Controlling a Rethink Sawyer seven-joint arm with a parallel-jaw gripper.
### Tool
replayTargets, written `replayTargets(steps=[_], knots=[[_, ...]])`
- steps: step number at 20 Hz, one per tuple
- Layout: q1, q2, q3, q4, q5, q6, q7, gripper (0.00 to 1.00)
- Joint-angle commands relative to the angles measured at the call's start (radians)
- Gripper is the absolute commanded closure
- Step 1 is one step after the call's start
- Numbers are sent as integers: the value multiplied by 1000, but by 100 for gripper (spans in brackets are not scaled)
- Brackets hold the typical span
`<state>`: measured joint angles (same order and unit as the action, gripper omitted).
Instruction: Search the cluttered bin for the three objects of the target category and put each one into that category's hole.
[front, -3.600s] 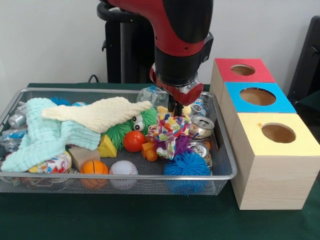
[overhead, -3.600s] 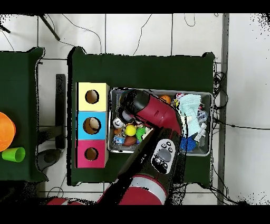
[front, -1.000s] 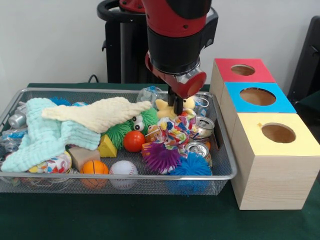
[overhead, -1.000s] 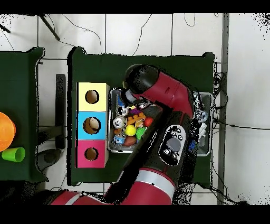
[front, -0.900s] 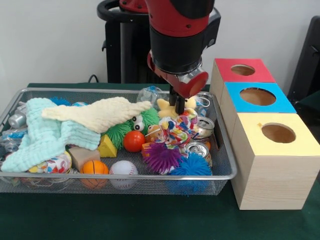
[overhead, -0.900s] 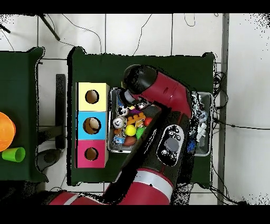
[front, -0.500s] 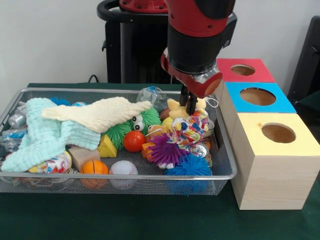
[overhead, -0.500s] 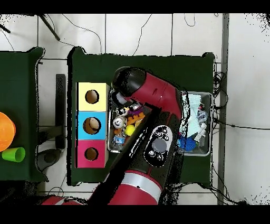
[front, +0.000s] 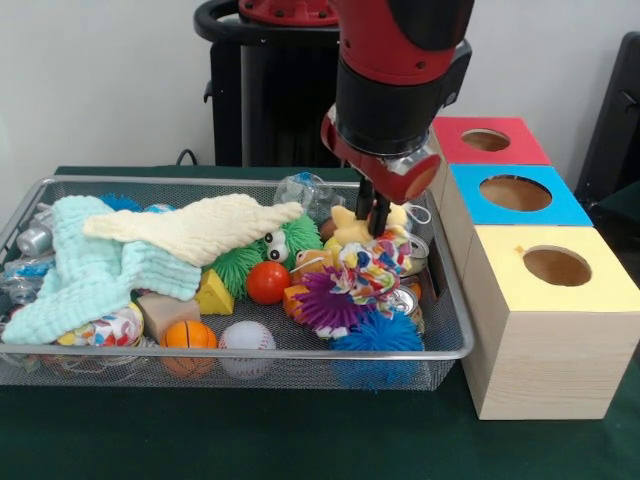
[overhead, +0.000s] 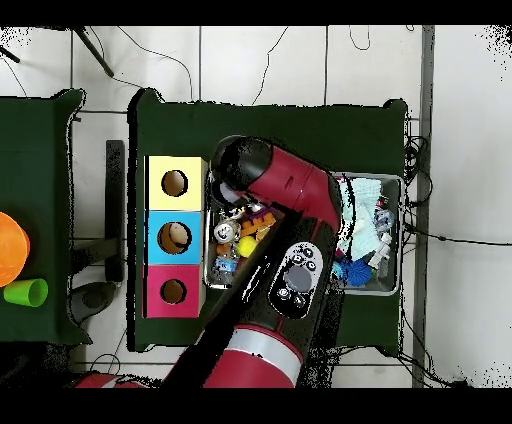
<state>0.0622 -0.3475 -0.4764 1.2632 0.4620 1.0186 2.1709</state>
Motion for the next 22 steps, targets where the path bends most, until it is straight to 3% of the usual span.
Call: replayTargets(steps=[1, 22], knots=[[-42, -13, 97, 141, 24, -99, 164, 100], [-49, -11, 114, 134, 7, -162, 136, 100]])
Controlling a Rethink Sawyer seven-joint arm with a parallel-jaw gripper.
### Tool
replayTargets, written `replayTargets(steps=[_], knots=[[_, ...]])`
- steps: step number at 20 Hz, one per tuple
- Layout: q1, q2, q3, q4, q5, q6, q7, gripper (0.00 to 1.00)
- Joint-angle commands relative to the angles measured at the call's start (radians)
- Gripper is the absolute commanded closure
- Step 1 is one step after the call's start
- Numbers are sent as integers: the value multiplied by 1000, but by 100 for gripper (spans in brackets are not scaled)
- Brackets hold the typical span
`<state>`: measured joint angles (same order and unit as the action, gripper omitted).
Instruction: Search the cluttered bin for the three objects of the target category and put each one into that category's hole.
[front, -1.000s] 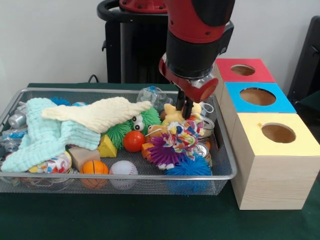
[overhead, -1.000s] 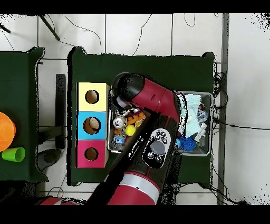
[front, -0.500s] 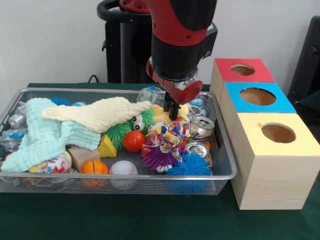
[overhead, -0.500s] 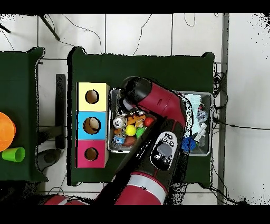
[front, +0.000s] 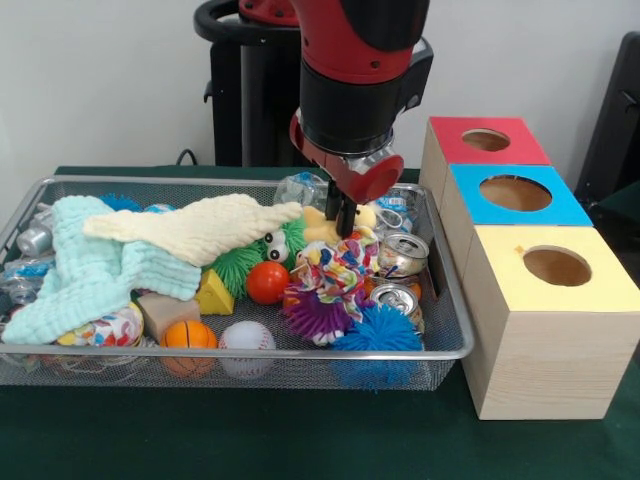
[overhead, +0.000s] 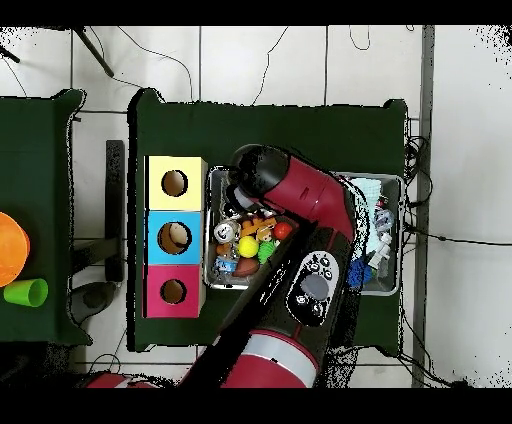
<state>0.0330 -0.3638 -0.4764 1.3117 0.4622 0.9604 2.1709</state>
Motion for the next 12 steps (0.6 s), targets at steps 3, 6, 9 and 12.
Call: replayTargets(steps=[3, 6, 9, 12], knots=[[-23, 7, 104, 70, -6, -108, 130, 100], [-31, 7, 106, 61, -8, -101, 123, 100], [-39, -4, 113, 73, -6, -105, 112, 100], [-39, -13, 117, 79, -4, -101, 112, 100]])
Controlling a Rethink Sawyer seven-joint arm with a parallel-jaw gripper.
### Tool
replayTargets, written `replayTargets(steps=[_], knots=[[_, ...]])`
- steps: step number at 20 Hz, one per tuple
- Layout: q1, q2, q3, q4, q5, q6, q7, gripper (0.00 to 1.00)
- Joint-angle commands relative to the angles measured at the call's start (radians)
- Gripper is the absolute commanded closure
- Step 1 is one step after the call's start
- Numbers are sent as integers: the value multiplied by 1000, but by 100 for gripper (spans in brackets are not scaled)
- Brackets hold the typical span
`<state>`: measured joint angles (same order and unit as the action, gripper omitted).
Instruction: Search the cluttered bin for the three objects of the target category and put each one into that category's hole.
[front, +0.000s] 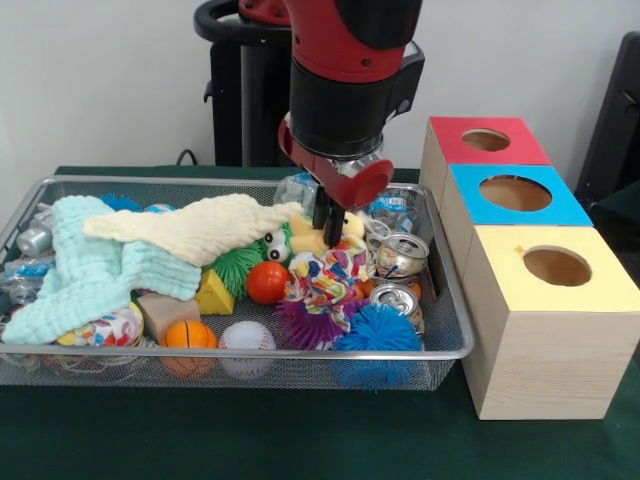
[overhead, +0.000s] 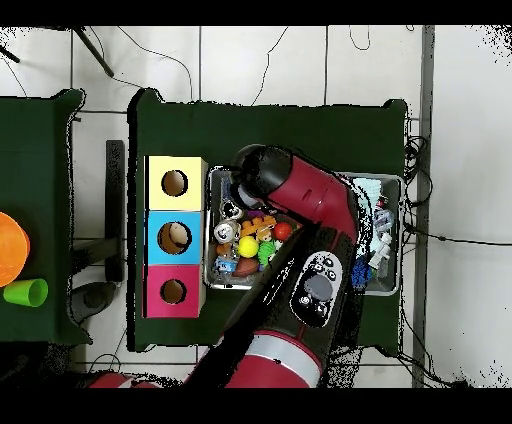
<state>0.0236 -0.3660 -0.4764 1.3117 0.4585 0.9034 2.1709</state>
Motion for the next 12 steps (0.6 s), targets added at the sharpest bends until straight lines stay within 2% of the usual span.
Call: replayTargets(steps=[1, 6, 7, 12], knots=[[-28, -11, 118, 79, 1, -44, 115, 100], [-21, -9, 121, 73, 1, -35, 122, 100], [-24, -8, 124, 71, 1, -25, 118, 0], [-25, -8, 126, 64, -5, -15, 108, 0]])
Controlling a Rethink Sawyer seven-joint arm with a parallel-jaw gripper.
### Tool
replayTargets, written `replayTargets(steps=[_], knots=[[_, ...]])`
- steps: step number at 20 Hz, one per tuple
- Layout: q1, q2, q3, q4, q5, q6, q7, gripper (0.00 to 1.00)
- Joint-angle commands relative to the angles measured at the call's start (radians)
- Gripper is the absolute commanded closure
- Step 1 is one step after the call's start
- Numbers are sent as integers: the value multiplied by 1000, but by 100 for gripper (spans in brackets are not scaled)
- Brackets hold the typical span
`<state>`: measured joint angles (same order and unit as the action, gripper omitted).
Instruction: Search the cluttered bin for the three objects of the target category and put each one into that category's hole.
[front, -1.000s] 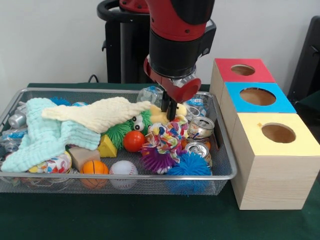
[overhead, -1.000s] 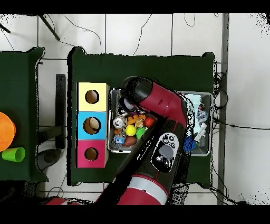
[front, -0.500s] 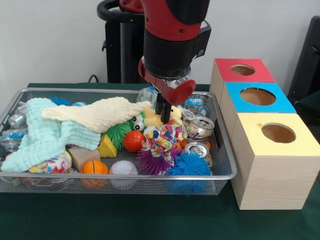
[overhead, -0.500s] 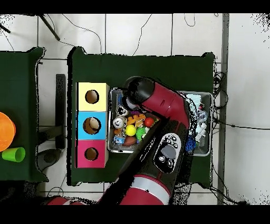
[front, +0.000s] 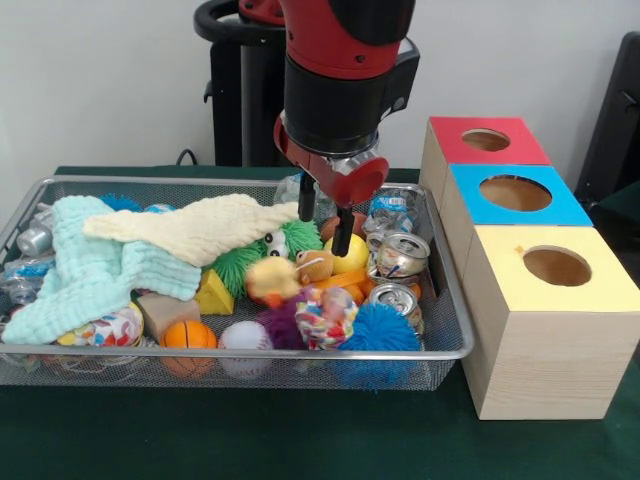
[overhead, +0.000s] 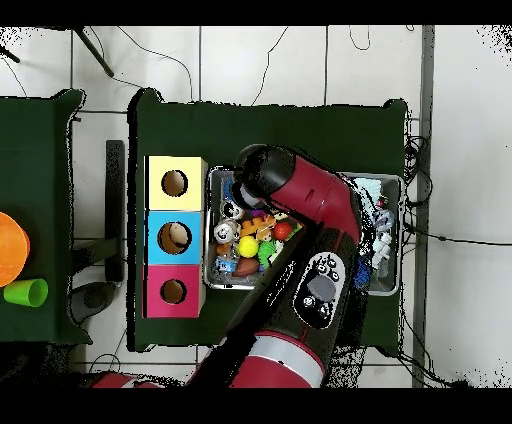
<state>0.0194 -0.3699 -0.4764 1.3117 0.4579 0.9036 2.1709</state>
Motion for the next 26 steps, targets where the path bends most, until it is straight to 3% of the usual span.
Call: replayTargets(steps=[1, 11, 16, 26], knots=[[-23, -4, 126, 63, -5, -12, 104, 0], [-9, -11, 130, 90, 5, -68, 122, 0], [-26, -22, 141, 126, -2, -98, 83, 0], [-134, -7, 228, 210, -38, -265, -21, 0]])
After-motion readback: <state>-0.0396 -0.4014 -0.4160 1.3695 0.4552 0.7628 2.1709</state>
